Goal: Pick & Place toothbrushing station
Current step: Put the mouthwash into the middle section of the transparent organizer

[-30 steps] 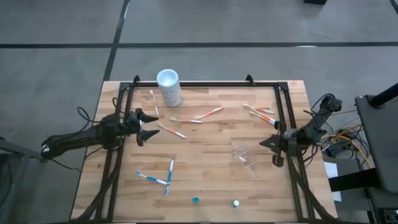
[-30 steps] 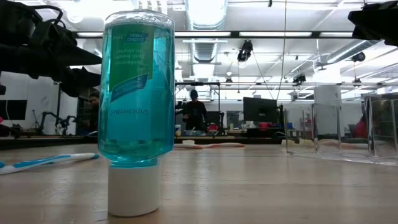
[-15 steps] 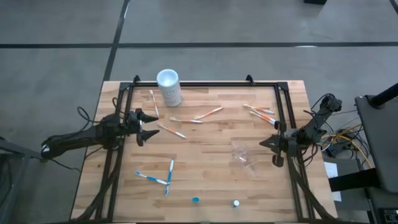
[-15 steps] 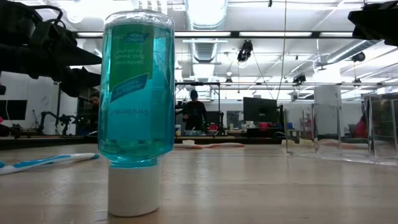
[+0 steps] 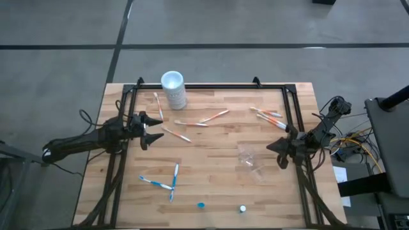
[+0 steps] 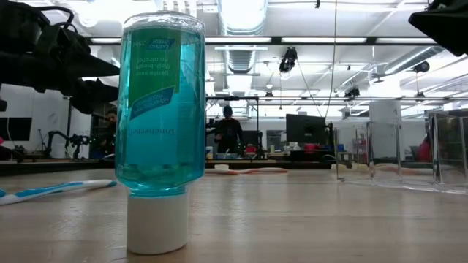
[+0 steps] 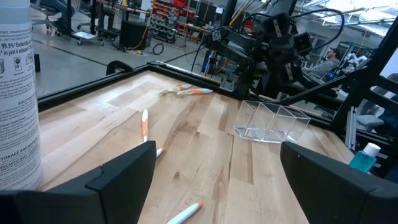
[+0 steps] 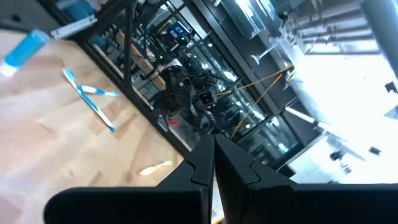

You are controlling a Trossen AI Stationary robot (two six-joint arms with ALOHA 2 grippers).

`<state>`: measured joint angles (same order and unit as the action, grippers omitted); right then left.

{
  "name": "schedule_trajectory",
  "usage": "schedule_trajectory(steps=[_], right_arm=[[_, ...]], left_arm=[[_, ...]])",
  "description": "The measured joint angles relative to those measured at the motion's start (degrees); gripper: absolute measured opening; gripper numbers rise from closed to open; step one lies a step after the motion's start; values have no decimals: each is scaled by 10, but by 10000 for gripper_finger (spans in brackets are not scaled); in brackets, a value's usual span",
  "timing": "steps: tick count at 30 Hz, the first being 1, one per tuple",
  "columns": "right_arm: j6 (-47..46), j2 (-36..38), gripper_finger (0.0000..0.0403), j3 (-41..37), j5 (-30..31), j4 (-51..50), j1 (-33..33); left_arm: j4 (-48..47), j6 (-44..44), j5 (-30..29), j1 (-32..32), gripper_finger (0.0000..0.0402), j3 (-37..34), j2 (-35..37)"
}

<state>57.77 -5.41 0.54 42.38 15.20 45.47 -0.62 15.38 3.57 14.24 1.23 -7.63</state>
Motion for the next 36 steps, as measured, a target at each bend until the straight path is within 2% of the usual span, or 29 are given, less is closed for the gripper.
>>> schedule_trajectory(steps=[5, 11, 13, 18, 22, 36], right_arm=[[-22, 0, 8, 0, -4, 0, 0], [-198, 0, 8, 0, -4, 0, 0], [-278, 0, 8, 0, -4, 0, 0], [-607, 0, 8, 0, 5, -46, 0], [-758, 0, 8, 0, 9, -89, 0], [-818, 0, 8, 0, 11, -56, -1]], left_arm=[[0, 0, 0, 0, 349, 0, 0], [0, 0, 0, 0, 350, 0, 0], [0, 0, 0, 0, 350, 0, 0], [0, 0, 0, 0, 349, 0, 0], [0, 0, 0, 0, 350, 0, 0], [0, 0, 0, 0, 348, 0, 0]])
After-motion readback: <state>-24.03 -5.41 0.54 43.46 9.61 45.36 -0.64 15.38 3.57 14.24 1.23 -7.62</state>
